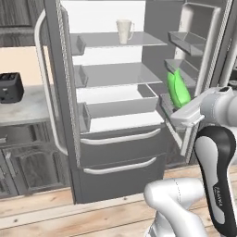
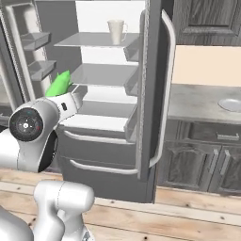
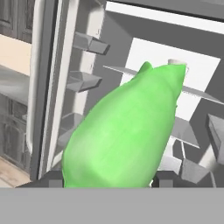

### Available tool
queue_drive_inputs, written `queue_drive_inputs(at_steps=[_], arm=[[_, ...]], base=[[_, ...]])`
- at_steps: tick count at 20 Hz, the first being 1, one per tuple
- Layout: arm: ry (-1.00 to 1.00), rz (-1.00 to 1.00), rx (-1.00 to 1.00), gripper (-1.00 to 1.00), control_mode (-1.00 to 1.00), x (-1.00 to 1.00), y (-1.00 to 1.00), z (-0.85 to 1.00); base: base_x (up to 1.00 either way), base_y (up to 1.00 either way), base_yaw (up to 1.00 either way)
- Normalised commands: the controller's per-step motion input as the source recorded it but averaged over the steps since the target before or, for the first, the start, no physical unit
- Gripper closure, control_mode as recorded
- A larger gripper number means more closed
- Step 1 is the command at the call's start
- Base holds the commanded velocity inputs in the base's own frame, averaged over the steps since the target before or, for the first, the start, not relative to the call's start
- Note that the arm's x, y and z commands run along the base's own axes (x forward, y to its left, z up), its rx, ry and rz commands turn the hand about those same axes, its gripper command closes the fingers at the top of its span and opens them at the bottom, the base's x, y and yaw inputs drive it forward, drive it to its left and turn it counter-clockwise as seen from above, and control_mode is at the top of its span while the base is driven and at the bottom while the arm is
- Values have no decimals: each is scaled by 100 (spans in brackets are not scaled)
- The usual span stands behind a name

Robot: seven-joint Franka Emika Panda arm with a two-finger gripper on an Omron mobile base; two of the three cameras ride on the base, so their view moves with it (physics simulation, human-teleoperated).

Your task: Pick corn from the fridge and place it on the plate on the counter.

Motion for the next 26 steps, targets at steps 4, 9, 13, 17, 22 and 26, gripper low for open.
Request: queue_drive_inputs(at_steps=[4, 9, 13, 17, 22, 26], arm=[[0, 0, 0, 100, 100, 0, 0, 0], [0, 0, 0, 100, 100, 0, 0, 0], [0, 0, 0, 100, 100, 0, 0, 0], [0, 0, 0, 100, 100, 0, 0, 0], [0, 0, 0, 100, 100, 0, 0, 0], [0, 0, 0, 100, 100, 0, 0, 0]], base=[[-48, -17, 0], [-37, -32, 0], [-29, -42, 0], [-26, -48, 0], [-28, -47, 0], [-39, -44, 0]])
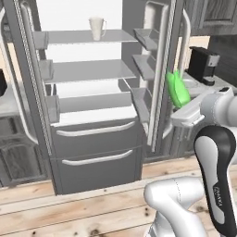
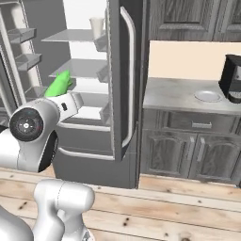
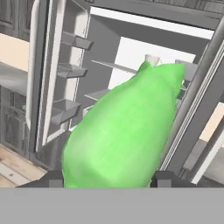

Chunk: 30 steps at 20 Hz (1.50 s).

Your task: Pick corn from the fridge and place it on the plate on the counter.

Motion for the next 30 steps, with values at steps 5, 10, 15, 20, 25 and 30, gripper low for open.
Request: queue_drive_inputs(at_steps=[5, 10, 15, 20, 25, 30], arm=[[0, 0, 0, 100, 100, 0, 0, 0], [0, 0, 0, 100, 100, 0, 0, 0], [0, 0, 0, 100, 100, 0, 0, 0], [0, 0, 0, 100, 100, 0, 0, 0], [0, 0, 0, 100, 100, 0, 0, 0], [0, 0, 0, 100, 100, 0, 0, 0]], base=[[-28, -43, 0], [-11, -46, 0], [0, -52, 0], [0, -52, 0], [0, -51, 0], [0, -51, 0]])
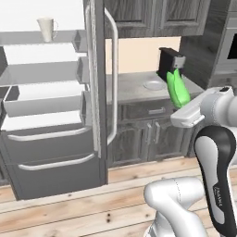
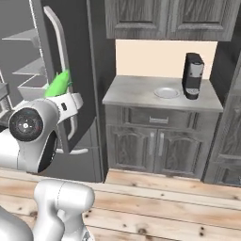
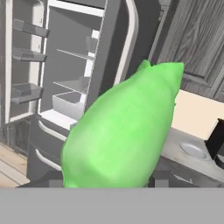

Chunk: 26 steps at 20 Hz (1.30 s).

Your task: Pick corn from the fridge and place it on the plate on the counter.

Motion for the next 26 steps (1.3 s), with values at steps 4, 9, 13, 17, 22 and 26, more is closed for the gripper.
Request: queue_drive_inputs(at_steps=[4, 9, 13, 17, 22, 26], arm=[[0, 0, 0, 100, 100, 0, 0, 0], [0, 0, 0, 100, 100, 0, 0, 0], [0, 0, 0, 100, 100, 0, 0, 0], [0, 0, 0, 100, 100, 0, 0, 0], [0, 0, 0, 100, 100, 0, 0, 0], [0, 0, 0, 100, 100, 0, 0, 0]], base=[[1, -49, 0], [12, -48, 0], [24, -48, 0], [30, -46, 0], [41, -45, 0], [45, -41, 0]])
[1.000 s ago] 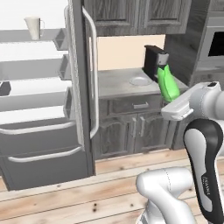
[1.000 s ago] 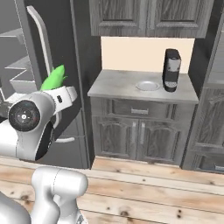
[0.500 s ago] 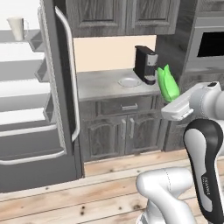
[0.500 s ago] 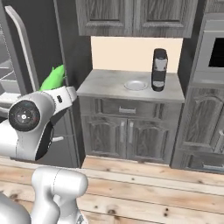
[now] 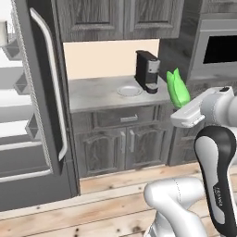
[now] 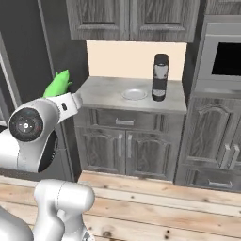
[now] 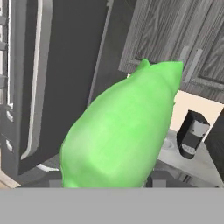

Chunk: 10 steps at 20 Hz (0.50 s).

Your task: Pick corn from the fridge and place it on the plate on the counter.

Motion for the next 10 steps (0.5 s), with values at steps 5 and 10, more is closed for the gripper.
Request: queue_drive_inputs(at_steps=[5, 10], arm=[[0, 0, 0, 100, 100, 0, 0, 0], [0, 0, 0, 100, 100, 0, 0, 0]], base=[[45, -32, 0], [50, -14, 0]])
